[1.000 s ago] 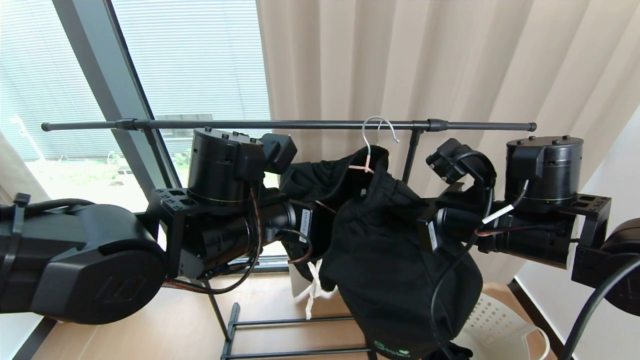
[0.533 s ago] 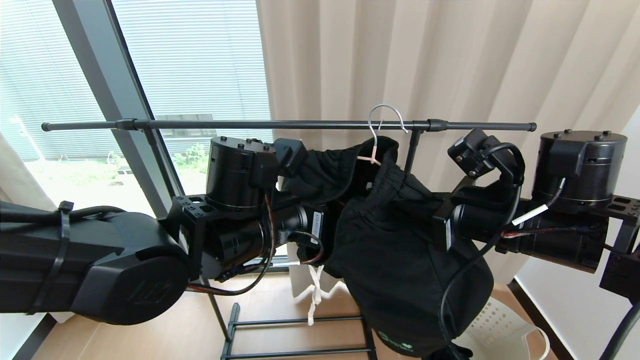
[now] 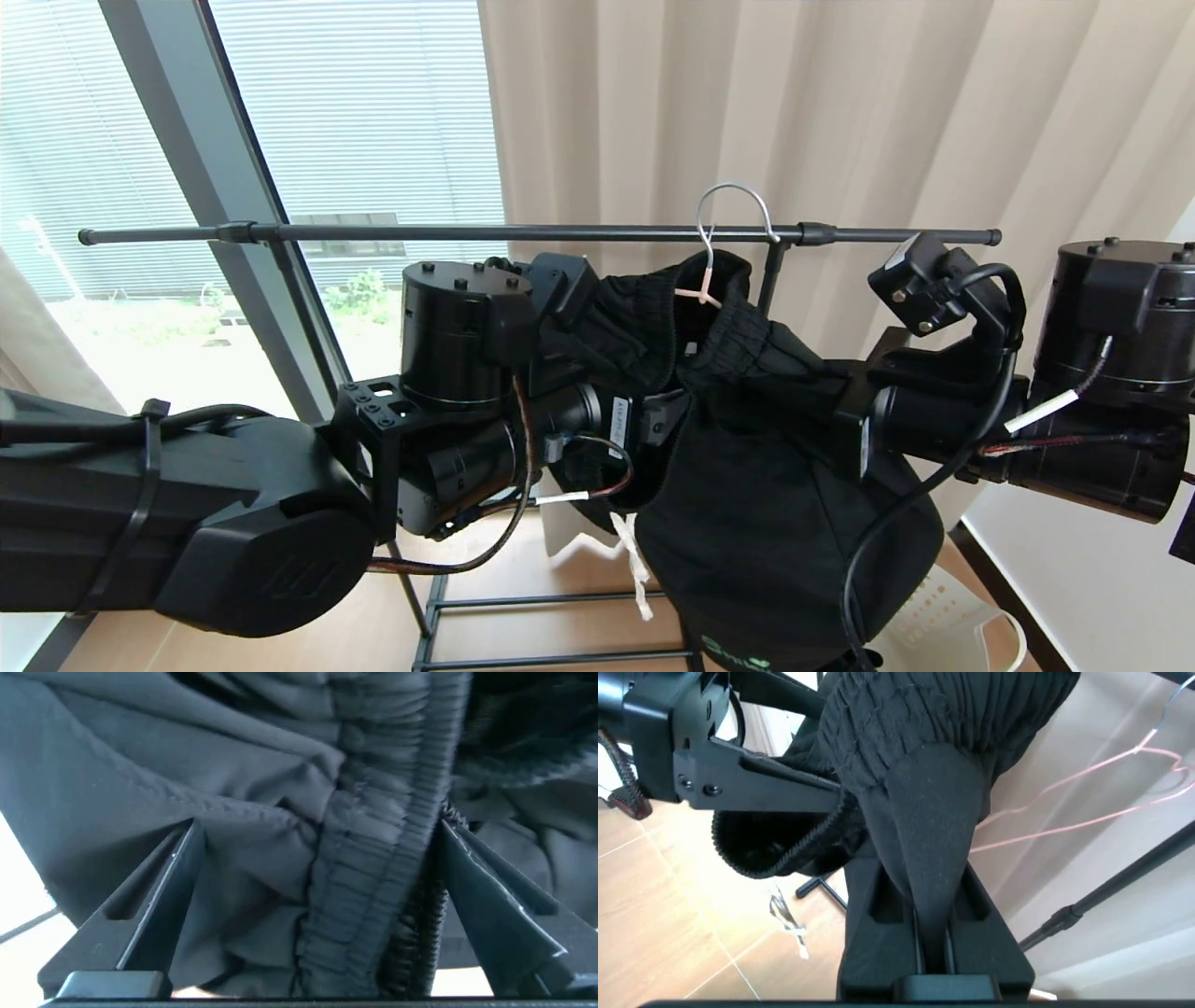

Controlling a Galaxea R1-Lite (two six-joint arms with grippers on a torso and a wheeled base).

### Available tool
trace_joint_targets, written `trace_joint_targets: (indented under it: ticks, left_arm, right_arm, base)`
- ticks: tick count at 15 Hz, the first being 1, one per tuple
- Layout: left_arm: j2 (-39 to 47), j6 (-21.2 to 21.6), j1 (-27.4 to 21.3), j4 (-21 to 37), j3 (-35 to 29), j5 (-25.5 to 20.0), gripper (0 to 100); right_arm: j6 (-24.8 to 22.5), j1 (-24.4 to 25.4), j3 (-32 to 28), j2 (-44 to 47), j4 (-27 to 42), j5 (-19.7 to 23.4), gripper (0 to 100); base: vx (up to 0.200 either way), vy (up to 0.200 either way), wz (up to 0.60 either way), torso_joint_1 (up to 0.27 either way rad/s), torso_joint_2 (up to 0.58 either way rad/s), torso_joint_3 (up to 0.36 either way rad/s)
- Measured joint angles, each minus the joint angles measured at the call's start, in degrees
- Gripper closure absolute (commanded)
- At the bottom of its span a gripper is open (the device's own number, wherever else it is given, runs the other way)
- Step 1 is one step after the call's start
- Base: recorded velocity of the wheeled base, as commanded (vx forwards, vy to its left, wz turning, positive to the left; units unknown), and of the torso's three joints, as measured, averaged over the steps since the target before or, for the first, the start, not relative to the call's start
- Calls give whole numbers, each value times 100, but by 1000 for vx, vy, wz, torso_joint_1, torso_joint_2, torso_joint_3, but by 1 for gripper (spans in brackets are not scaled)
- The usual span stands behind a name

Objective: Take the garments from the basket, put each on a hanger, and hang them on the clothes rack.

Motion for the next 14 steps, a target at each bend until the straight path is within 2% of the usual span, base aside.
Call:
trace_joint_targets:
  ticks: [2, 5, 10, 11, 12, 14]
  left_arm:
    - [-218, 0, -44, -24, 204, -4, 0]
    - [-772, 2, -28, -44, 820, -2, 0]
    - [-1414, 137, 168, -307, 1435, -17, 0]
    - [-1502, 336, 311, -274, 1482, -140, 0]
    - [-1587, 691, 553, -206, 1530, -463, 0]
    - [-1693, 1417, 1161, -117, 1587, -1340, 0]
  right_arm:
    - [5, -102, -32, 52, 0, 290, 100]
    - [-2, -490, -163, 321, 13, 1157, 100]
    - [-238, -797, -205, 664, 24, 1829, 100]
    - [-488, -861, -166, 728, 40, 2126, 100]
    - [-794, -918, -113, 800, 49, 2341, 100]
    - [-1169, -998, -20, 981, 71, 2491, 100]
  base:
    - [0, 0, 0, 0, 0, 0]
    - [0, 0, 0, 0, 0, 0]
    - [0, 0, 0, 0, 0, 0]
    - [0, 0, 0, 0, 0, 0]
    - [0, 0, 0, 0, 0, 0]
    - [0, 0, 0, 0, 0, 0]
